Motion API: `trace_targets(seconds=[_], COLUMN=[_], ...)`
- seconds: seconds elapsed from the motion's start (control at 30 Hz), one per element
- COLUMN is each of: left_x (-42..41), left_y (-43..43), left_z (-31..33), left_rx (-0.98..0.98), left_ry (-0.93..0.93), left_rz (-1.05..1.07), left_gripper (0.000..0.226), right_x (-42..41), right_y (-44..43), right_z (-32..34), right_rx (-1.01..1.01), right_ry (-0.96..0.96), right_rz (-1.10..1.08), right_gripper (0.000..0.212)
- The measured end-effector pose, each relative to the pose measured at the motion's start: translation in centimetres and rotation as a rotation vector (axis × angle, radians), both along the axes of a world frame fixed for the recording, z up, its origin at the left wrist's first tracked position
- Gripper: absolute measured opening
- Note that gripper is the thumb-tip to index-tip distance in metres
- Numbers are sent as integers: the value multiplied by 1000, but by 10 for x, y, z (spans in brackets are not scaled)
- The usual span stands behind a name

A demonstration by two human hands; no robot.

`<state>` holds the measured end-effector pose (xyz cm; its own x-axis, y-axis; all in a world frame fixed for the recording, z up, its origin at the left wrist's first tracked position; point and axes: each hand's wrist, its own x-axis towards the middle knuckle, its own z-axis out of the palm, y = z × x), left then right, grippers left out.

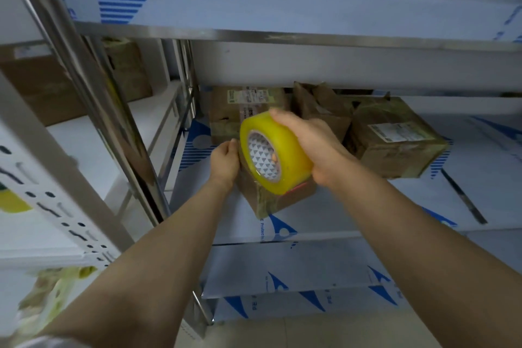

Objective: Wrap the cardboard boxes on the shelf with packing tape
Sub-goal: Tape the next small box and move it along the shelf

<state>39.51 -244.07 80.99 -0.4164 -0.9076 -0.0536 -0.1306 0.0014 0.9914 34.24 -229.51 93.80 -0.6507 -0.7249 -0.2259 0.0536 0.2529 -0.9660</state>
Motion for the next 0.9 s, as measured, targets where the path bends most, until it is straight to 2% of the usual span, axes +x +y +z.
trace_targets(seconds=[0.07,0.17,0.27,0.33,0.5,0.63,0.7,0.73,0.83,0.9], left_x=[-1,-3,-4,-5,-4,-5,-10,-15,-35,-45], left_y=[-1,1,4,3,4,-5,-13,-16,-7,4], left_z=[1,0,1,1,10,17,24,29,41,39], left_rx=[-44,-134,-147,-97,39,189,174,101,-294,-499], left_ry=[-48,-105,-109,-87,-1,-37,-151,-241,-713,-972], left_rz=[10,24,36,46,55,57,40,8,-170,-267], left_gripper=[35,38,37,37,31,15,16,22,63,78], right_x=[0,7,15,16,14,12,11,11,12,13], right_y=[22,53,71,74,75,74,73,72,68,66], right_z=[8,10,-8,-25,-55,-72,-80,-85,-94,-98], right_rx=[40,162,232,224,158,118,116,113,86,63], right_ry=[26,167,218,203,155,179,181,175,147,110], right_rz=[39,54,44,29,-17,-35,-32,-33,-56,-71], right_gripper=[30,31,52,57,48,45,44,44,44,41])
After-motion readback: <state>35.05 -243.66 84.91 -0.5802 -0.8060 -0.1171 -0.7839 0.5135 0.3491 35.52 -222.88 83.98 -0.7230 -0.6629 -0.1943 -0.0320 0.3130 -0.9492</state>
